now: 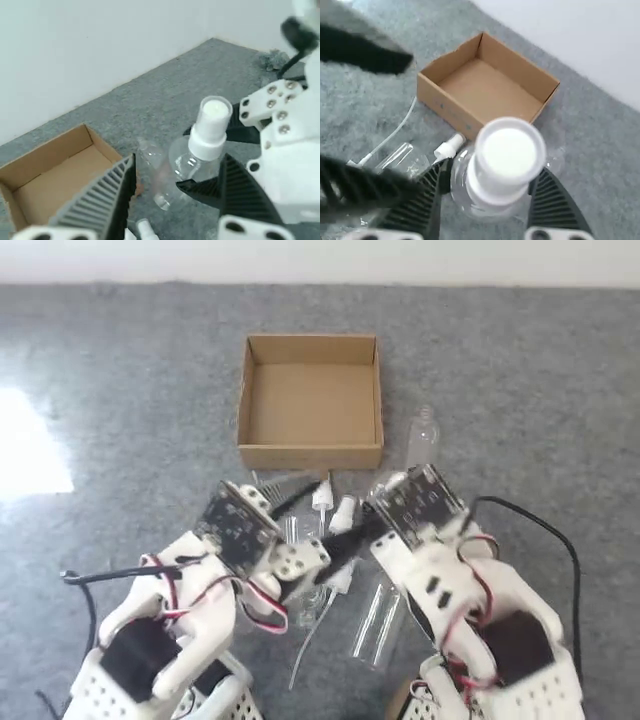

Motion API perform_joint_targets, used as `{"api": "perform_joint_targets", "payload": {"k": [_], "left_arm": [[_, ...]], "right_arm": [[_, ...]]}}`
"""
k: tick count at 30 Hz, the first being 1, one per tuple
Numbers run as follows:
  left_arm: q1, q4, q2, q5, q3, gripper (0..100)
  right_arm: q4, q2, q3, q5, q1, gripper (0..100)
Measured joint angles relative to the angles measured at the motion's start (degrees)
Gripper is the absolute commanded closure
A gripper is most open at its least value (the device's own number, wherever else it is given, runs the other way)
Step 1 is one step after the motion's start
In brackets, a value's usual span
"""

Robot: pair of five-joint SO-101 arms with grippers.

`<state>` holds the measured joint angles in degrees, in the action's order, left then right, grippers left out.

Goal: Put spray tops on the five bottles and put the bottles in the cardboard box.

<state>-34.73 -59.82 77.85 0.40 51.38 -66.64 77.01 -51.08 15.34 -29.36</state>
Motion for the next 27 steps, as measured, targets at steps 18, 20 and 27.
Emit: {"api": "perform_joint_targets", "payload": {"k": [18, 20, 27], "left_arm": [[20.57, 9.32, 0.0, -0.09, 0.0, 79], [23.91, 9.41, 0.0, -0.09, 0.0, 82], [38.07, 9.49, 0.0, -0.09, 4.4, 92]], "right_arm": [[5.01, -10.37, 0.0, -0.62, 4.22, 87.7], [5.01, -10.37, 0.0, -0.62, 4.22, 87.7], [5.01, -10.37, 0.0, -0.62, 4.22, 87.7]]}}
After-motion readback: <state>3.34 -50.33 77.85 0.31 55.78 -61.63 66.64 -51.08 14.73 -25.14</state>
